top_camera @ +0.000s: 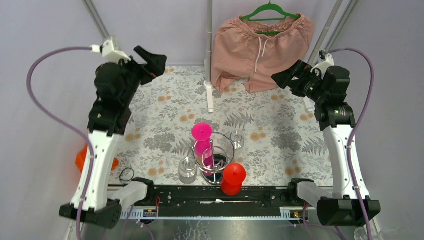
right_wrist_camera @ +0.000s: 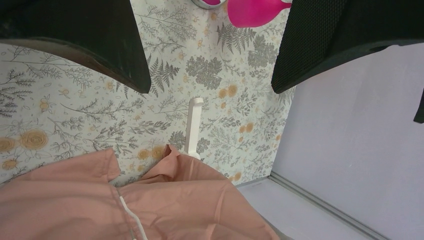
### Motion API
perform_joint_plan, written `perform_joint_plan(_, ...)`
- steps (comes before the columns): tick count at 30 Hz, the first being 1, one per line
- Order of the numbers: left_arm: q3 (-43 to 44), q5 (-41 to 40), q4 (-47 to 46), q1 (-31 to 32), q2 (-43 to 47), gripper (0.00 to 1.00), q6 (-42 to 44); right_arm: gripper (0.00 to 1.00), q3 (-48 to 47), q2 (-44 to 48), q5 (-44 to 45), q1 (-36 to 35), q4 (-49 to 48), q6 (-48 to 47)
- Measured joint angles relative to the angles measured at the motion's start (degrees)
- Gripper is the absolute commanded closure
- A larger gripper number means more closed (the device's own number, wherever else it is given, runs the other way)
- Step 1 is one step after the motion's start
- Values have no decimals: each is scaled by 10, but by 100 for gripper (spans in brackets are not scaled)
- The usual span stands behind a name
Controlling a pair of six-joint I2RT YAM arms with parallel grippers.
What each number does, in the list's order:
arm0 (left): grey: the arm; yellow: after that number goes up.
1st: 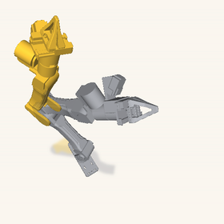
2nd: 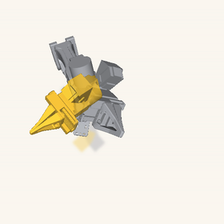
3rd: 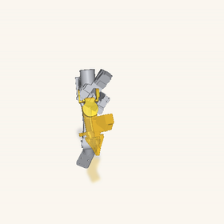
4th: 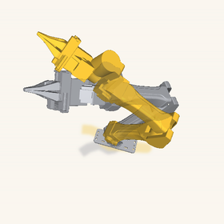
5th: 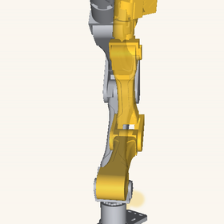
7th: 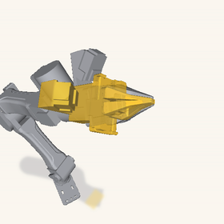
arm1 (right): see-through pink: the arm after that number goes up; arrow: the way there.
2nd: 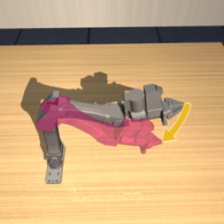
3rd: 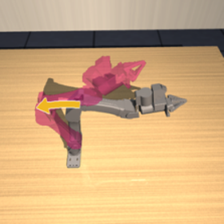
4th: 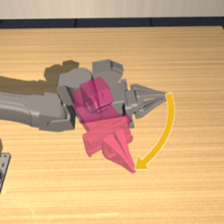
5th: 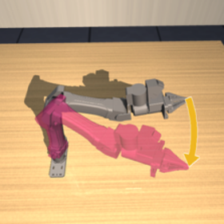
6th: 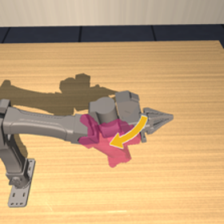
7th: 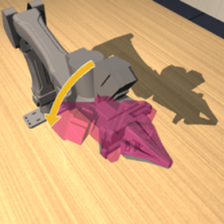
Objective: Take the wine glass off the wine glass rack
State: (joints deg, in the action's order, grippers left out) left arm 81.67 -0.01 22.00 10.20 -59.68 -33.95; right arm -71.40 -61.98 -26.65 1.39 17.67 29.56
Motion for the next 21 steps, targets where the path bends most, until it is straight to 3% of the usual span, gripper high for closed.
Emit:
perform_joint_plan(4,77,5,53,0,-83,2,1,2,-28,-34,-5,0,10,-2)
perform_joint_plan(8,79,11,100,0,-113,2,2,8,-34,-51,-9,0,20,0)
perform_joint_plan(14,14,10,138,0,-70,3,4,16,-65,-49,0,-17,63,-7)
perform_joint_plan(21,14,8,164,0,-30,12,13,18,-90,-26,38,-140,109,-30)
